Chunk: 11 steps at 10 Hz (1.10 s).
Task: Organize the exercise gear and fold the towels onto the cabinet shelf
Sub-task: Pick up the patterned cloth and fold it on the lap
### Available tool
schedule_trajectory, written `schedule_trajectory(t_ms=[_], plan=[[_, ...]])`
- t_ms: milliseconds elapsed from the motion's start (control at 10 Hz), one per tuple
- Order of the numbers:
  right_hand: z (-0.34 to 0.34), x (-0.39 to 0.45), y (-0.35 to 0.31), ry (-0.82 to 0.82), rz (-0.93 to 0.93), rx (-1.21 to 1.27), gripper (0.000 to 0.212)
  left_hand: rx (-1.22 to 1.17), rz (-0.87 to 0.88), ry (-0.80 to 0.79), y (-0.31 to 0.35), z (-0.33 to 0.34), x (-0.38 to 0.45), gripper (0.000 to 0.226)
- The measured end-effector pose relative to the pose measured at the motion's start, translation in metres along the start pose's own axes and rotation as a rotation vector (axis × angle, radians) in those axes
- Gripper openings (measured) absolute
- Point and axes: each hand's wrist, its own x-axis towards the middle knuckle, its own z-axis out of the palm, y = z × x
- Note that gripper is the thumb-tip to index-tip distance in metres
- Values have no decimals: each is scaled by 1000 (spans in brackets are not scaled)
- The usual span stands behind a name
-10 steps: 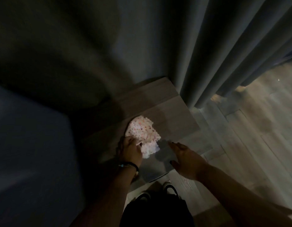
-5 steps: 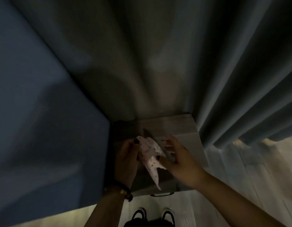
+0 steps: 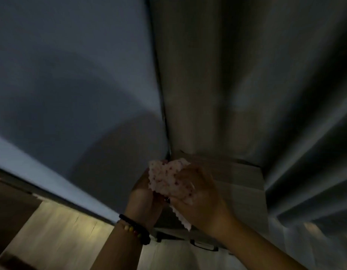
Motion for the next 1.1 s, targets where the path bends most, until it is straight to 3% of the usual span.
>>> schedule_trajectory(t_ms=[100, 200, 400, 500, 600, 900, 1100], plan=[[26, 1, -10, 31, -91, -11, 23, 16, 0, -147, 19, -22, -24, 57], [31, -1, -19, -27, -4, 117, 30, 1, 40, -50, 29, -24, -47, 58], [23, 2, -40, -271, 269, 491, 16, 420, 233, 282, 28, -34, -97, 32], [19, 3, -43, -285, 277, 546, 13, 495, 302, 394, 24, -31, -123, 32], [23, 0, -46, -277, 268, 549, 14, 519, 357, 533, 18, -41, -142, 12], [100, -26, -89, -650, 121, 490, 9, 622, 501, 744, 32, -102, -194, 14], [183, -14, -145, -658, 79, 390, 25, 715, 465, 854, 57, -192, -227, 10]])
